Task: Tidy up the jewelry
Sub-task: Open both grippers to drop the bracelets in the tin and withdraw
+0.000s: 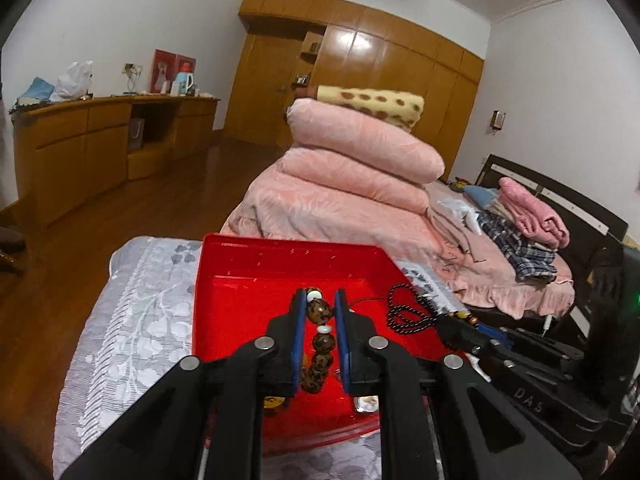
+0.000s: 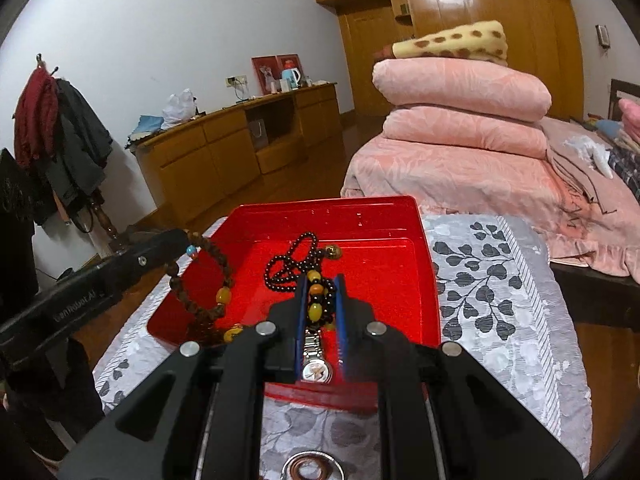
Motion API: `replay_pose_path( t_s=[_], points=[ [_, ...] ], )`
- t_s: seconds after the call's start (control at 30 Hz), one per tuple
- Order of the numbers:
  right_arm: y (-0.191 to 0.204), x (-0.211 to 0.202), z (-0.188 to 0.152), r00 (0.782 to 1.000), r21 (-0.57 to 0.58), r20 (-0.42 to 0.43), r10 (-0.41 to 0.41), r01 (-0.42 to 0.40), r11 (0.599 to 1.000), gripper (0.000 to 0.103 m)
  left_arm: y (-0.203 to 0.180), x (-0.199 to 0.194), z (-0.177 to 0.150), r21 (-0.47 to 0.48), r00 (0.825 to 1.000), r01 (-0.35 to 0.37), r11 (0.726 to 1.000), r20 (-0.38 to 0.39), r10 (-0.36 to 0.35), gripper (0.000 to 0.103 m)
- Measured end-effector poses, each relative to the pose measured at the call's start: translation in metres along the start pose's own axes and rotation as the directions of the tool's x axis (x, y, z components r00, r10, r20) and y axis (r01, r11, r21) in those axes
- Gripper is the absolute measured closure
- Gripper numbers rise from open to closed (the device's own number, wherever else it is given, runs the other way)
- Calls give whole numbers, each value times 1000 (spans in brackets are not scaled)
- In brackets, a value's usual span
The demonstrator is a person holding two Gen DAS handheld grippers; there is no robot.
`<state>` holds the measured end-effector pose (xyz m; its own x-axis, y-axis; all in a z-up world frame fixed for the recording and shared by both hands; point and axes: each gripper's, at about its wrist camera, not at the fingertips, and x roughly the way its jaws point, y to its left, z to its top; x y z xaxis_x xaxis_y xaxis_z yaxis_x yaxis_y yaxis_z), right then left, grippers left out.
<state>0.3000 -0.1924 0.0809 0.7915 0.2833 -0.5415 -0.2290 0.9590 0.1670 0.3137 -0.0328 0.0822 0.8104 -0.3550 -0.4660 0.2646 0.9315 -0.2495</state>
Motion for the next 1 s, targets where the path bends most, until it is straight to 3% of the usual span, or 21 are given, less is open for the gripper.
replay_pose_path(
  t_s=[0.2,0.3,0.43,0.57,1.0],
  points=[
    [-2,9,-1,999,-3,-1,-33,33,999,88,7,16,-5,-1,998,-35,999,-48,35,89],
    [-2,10,-1,999,-12,5,-51,51,999,72,6,18,-7,5,997,-51,999,-56,52,82],
    [0,6,-2,997,-21,11,-72,72,997,72,5,11,-6,14,997,-60,998,-42,61,81],
    [5,-9,-6,993,-52,45,-106,109,993,67,0,-11,-9,30,997,-77,997,-7,77,67],
    [15,-58,-48,995,-46,44,-85,87,995,59,-3,-70,-46,72,995,-93,993,-17,94,41]
  ],
)
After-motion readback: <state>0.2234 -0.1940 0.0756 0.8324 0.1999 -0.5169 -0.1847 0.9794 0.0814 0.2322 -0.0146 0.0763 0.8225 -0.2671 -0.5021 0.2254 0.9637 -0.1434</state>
